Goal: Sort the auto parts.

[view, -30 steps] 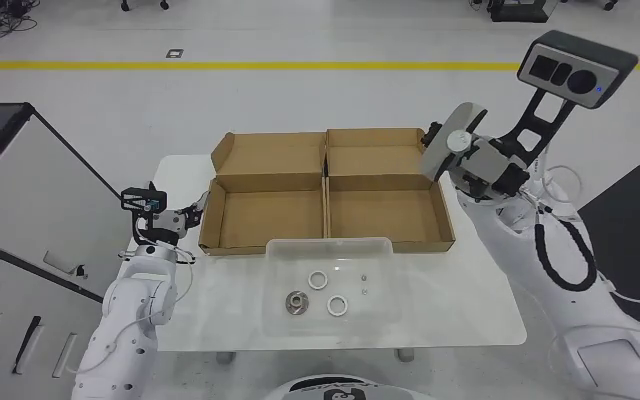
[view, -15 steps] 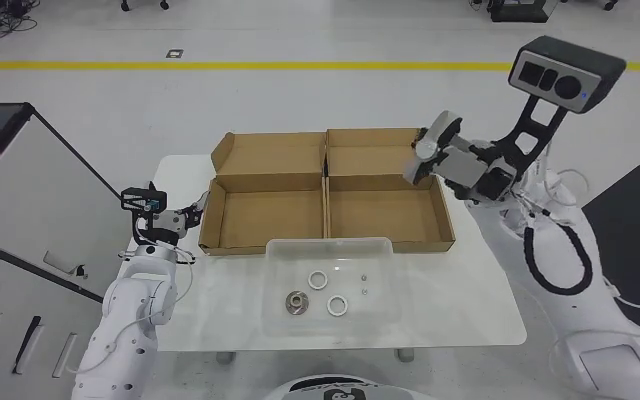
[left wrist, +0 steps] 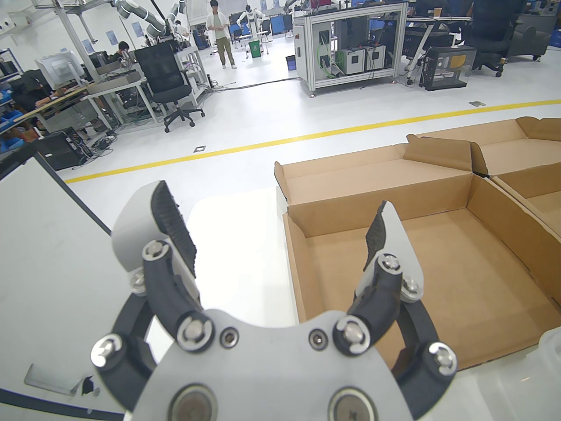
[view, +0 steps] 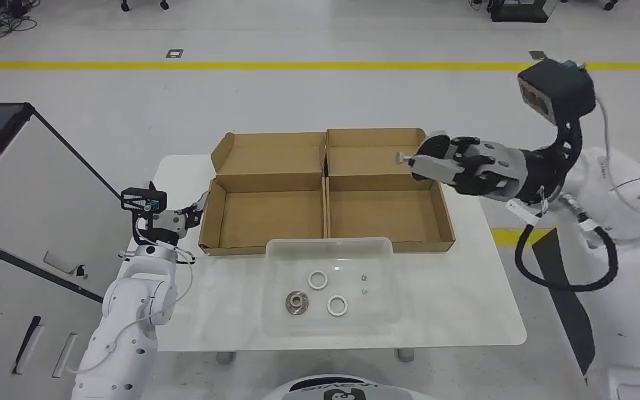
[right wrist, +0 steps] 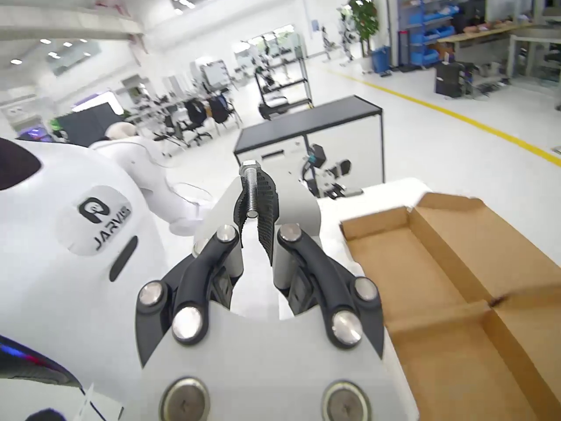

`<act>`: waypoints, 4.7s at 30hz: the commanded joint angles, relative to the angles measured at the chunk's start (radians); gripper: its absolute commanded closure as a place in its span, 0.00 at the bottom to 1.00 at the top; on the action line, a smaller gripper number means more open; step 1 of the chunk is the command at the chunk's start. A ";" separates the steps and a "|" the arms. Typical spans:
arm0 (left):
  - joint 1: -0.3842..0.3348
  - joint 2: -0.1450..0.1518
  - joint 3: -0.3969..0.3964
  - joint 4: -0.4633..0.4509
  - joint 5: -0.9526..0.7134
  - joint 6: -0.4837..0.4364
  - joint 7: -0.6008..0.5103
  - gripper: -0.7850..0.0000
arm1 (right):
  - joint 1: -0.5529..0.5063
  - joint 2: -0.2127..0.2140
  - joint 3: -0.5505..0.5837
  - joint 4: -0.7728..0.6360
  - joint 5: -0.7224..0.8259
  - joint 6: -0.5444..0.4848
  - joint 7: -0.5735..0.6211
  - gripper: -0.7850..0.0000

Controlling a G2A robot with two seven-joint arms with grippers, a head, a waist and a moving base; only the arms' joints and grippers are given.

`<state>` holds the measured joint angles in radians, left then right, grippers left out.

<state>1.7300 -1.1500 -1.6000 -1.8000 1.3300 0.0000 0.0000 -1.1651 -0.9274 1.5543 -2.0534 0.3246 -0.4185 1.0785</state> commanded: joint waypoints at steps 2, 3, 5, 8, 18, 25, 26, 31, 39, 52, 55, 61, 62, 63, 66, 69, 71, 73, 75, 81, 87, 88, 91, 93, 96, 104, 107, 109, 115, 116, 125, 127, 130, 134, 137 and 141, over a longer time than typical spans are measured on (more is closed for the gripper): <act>0.000 0.000 0.000 0.000 0.000 0.000 0.000 0.00 | 0.032 0.008 0.012 0.000 -0.078 0.049 0.061 1.00; 0.000 0.000 0.000 0.000 0.000 0.000 0.000 0.00 | 0.060 0.012 0.011 -0.003 -0.144 0.059 0.099 1.00; 0.000 0.000 0.000 0.000 0.000 0.000 0.000 0.00 | 0.113 0.015 -0.016 0.008 -0.185 0.075 0.128 1.00; 0.000 0.000 0.000 0.000 0.000 0.000 0.000 0.00 | 0.215 0.018 -0.082 0.031 -0.293 0.077 0.203 1.00; 0.000 0.000 0.000 0.000 0.000 0.000 0.000 0.00 | 0.508 0.001 -0.392 0.165 -0.584 0.031 0.354 1.00; 0.000 0.000 0.000 0.000 0.000 0.000 0.000 0.00 | 0.597 -0.006 -0.583 0.262 -0.706 0.034 0.358 1.00; 0.000 0.000 0.000 0.000 0.000 0.000 0.000 0.00 | 0.604 -0.006 -0.604 0.277 -0.711 0.032 0.355 1.00; 0.000 0.000 0.000 0.000 0.000 0.000 0.000 0.00 | 0.635 -0.007 -0.701 0.343 -0.749 0.025 0.348 1.00; 0.000 0.000 0.000 0.000 0.000 0.000 0.000 0.00 | 0.645 -0.011 -0.801 0.446 -0.782 0.020 0.343 1.00; 0.000 0.000 0.000 0.000 0.000 0.000 0.000 0.00 | 0.602 -0.021 -0.886 0.589 -0.859 0.022 0.323 1.00; 0.000 0.000 0.000 0.000 0.000 0.000 0.000 0.00 | 0.593 -0.026 -0.901 0.618 -0.871 0.029 0.312 1.00; 0.000 0.000 0.000 0.000 0.000 0.000 0.000 0.00 | 0.589 -0.029 -0.901 0.635 -0.865 0.029 0.286 1.00; 0.000 0.000 0.000 0.000 0.000 0.000 0.000 0.00 | 0.589 -0.029 -0.901 0.635 -0.865 0.029 0.286 1.00; 0.000 0.000 0.000 0.000 0.000 0.000 0.000 0.00 | 0.589 -0.029 -0.901 0.635 -0.865 0.029 0.286 1.00; 0.000 0.000 0.000 0.000 0.000 0.000 0.000 0.00 | 0.589 -0.029 -0.901 0.635 -0.865 0.029 0.286 1.00; 0.000 0.000 0.000 0.000 0.000 0.000 0.000 0.00 | 0.589 -0.029 -0.901 0.635 -0.865 0.029 0.286 1.00; 0.000 0.000 0.000 0.000 0.000 0.000 0.000 0.00 | 0.589 -0.029 -0.901 0.635 -0.865 0.029 0.286 1.00; 0.000 0.000 0.000 0.000 0.000 0.000 0.000 0.00 | 0.589 -0.029 -0.901 0.635 -0.865 0.029 0.286 1.00; 0.000 0.000 0.000 0.000 0.000 0.000 0.000 0.00 | 0.581 -0.029 -0.901 0.638 -0.868 0.033 0.271 1.00; 0.000 0.000 0.000 0.000 0.000 0.000 0.000 0.00 | 0.594 -0.044 -0.901 0.737 -0.852 0.084 0.236 1.00; 0.000 0.000 0.000 0.000 0.000 0.000 0.000 0.00 | 0.631 -0.080 -0.945 0.868 -0.841 0.118 0.239 1.00; 0.000 0.000 0.000 0.000 0.000 0.000 0.000 0.00 | 0.640 -0.087 -0.955 0.891 -0.846 0.123 0.239 1.00; 0.000 0.000 0.000 0.000 0.000 0.000 0.000 0.00 | 0.655 -0.110 -0.985 0.954 -0.851 0.131 0.231 1.00; 0.000 0.000 0.000 0.000 0.000 0.000 0.000 0.00 | 0.663 -0.126 -1.007 0.993 -0.864 0.137 0.225 1.00; 0.000 0.000 0.000 0.000 0.000 0.000 0.000 0.00 | 0.672 -0.150 -1.034 1.051 -0.863 0.130 0.216 1.00; 0.000 0.000 0.000 0.000 0.000 0.000 0.000 0.00 | 0.692 -0.216 -1.100 1.188 -0.876 0.117 0.196 1.00; 0.000 0.000 0.000 0.000 0.000 0.000 0.000 0.00 | 0.700 -0.239 -1.118 1.232 -0.886 0.118 0.188 1.00; 0.000 0.000 0.000 0.000 0.000 0.000 0.000 0.00 | 0.704 -0.253 -1.126 1.261 -0.887 0.116 0.183 1.00; 0.000 0.000 0.000 0.000 0.000 0.000 0.000 0.00 | 0.712 -0.290 -1.150 1.331 -0.905 0.113 0.170 1.00; 0.000 0.000 0.000 0.000 0.000 0.000 0.000 0.00 | 0.712 -0.296 -1.153 1.342 -0.905 0.111 0.167 1.00; 0.000 0.000 0.000 0.000 0.000 0.000 0.000 0.00 | 0.718 -0.338 -1.168 1.417 -0.921 0.095 0.151 1.00; 0.000 0.000 0.000 0.000 0.000 0.000 0.000 0.00 | 0.719 -0.345 -1.169 1.433 -0.922 0.092 0.149 1.00; 0.000 0.000 0.000 0.000 0.000 0.000 0.000 0.00 | 0.722 -0.356 -1.170 1.452 -0.924 0.087 0.147 0.99; 0.000 0.000 0.000 0.000 0.000 0.000 0.000 0.00 | 0.724 -0.368 -1.170 1.475 -0.927 0.080 0.142 0.81; 0.000 0.000 0.000 0.000 0.000 0.000 0.000 0.00 | 0.726 -0.376 -1.169 1.490 -0.930 0.073 0.141 0.65; 0.000 0.000 0.000 0.000 0.000 0.000 0.000 0.00 | 0.731 -0.384 -1.166 1.507 -0.933 0.067 0.137 0.54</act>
<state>1.7300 -1.1500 -1.6000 -1.8000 1.3300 0.0000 0.0000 -0.4360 -1.3100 0.3870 -0.5505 -0.6074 -0.3496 1.2170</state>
